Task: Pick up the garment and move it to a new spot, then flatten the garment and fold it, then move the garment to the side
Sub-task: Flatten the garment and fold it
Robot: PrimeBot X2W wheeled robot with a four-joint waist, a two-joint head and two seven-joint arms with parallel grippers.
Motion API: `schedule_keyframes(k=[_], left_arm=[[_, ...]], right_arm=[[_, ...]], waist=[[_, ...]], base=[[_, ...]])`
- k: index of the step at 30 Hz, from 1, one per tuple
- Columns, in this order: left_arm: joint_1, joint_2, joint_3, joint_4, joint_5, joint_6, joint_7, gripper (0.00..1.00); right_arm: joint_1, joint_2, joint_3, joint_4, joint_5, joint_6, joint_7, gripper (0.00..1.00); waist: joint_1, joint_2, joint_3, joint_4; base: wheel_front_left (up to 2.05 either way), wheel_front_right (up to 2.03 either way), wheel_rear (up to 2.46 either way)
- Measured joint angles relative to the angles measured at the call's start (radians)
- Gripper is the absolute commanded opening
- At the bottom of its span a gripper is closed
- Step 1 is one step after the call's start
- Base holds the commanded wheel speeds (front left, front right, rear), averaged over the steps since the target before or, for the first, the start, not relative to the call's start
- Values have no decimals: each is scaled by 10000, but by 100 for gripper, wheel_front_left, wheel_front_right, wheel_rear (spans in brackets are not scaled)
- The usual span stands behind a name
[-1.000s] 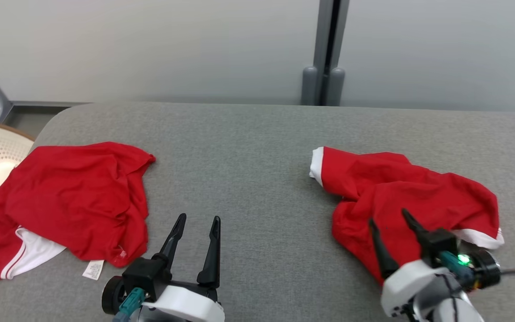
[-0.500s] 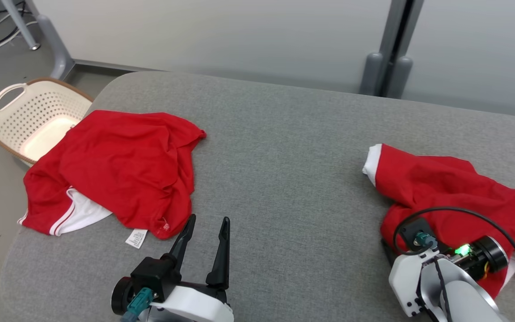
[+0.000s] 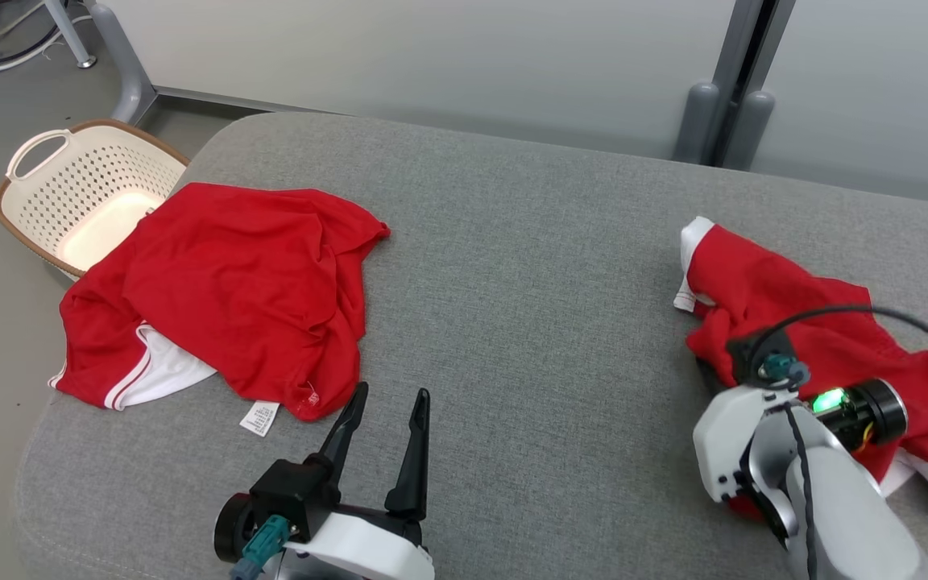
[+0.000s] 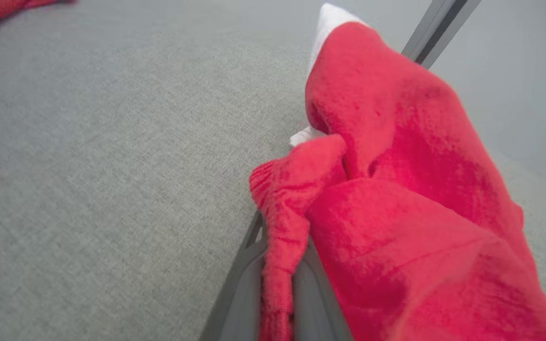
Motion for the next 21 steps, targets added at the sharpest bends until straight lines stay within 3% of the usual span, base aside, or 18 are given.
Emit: schedule_keyframes(k=[9, 13, 14, 15, 21], left_arm=[[-142, 2, -267, 42, 0, -35, 0, 100], [-244, -2, -380, 29, -31, -27, 0, 100], [-249, -2, -405, 29, -46, -21, 0, 100], [-253, 0, -424, 29, -65, -6, 0, 100], [-261, -2, -374, 35, -98, 88, 0, 100]], right_arm=[[-1478, 608, -1070, 604, 963, -2, -330, 0], [-2105, 623, -1810, 1191, 422, -2, -817, 0], [-2210, 625, -2008, 1423, 278, -2, -859, 41], [-2267, 625, -2217, 1672, 107, 0, -953, 100], [-2609, 604, -2951, 2673, -786, 0, -1488, 100]], waist=[[0, 0, 71, 252], [0, 0, 229, 466], [0, 0, 264, 524], [1, 0, 293, 574], [0, 0, 307, 583]], base=[[0, 0, 0], [0, 0, 0], [0, 0, 0], [0, 0, 0], [0, 0, 0]])
